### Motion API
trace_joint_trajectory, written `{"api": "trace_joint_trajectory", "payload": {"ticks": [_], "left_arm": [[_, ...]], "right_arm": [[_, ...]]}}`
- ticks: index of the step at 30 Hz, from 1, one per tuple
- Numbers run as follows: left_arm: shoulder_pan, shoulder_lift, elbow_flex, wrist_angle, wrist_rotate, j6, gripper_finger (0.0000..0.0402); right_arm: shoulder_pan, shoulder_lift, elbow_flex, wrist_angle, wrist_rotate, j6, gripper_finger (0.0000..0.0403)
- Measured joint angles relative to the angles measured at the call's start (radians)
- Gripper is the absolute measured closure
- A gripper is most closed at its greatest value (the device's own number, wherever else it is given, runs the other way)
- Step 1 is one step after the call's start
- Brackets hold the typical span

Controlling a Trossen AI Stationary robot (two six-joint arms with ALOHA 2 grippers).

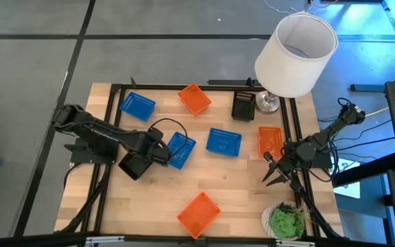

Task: Stack baskets by color
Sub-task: Stack the bottom black bin on the middle black bin, then stack the top right black bin on the middle black bin

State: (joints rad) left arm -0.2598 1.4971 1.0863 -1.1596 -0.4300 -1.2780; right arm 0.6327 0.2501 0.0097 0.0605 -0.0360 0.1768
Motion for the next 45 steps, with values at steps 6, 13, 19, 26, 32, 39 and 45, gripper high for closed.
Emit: {"api": "trace_joint_trajectory", "payload": {"ticks": [6, 13, 19, 26, 32, 39, 45], "left_arm": [[-0.02, 0.0, 0.0, 0.0, 0.007, -0.038, 0.0337], [-0.04, 0.0, -0.022, 0.005, 0.004, -0.088, 0.0337], [-0.049, 0.0, -0.081, 0.061, -0.005, -0.108, 0.0337], [-0.049, 0.0, -0.108, 0.074, 0.01, -0.106, 0.0337], [-0.054, -0.017, -0.046, 0.075, -0.044, -0.051, 0.0337], [-0.073, -0.047, 0.018, 0.073, -0.152, 0.031, 0.0337], [-0.102, -0.062, 0.019, 0.064, -0.171, 0.033, 0.0337]], "right_arm": [[0.0, 0.0, 0.0, 0.0, 0.0, -0.001, 0.0309], [0.0, 0.0, 0.0, 0.0, 0.0, -0.001, 0.0309], [0.0, 0.0, 0.0, 0.0, 0.0, -0.002, 0.0309], [0.0, 0.0, 0.0, 0.0, 0.0, -0.001, 0.0309], [0.0, 0.0, 0.0, 0.035, -0.001, 0.003, 0.0309], [0.0, 0.0, 0.0, 0.169, 0.008, -0.027, 0.0309], [0.0, 0.0, 0.0, 0.242, 0.008, -0.024, 0.0309]]}}
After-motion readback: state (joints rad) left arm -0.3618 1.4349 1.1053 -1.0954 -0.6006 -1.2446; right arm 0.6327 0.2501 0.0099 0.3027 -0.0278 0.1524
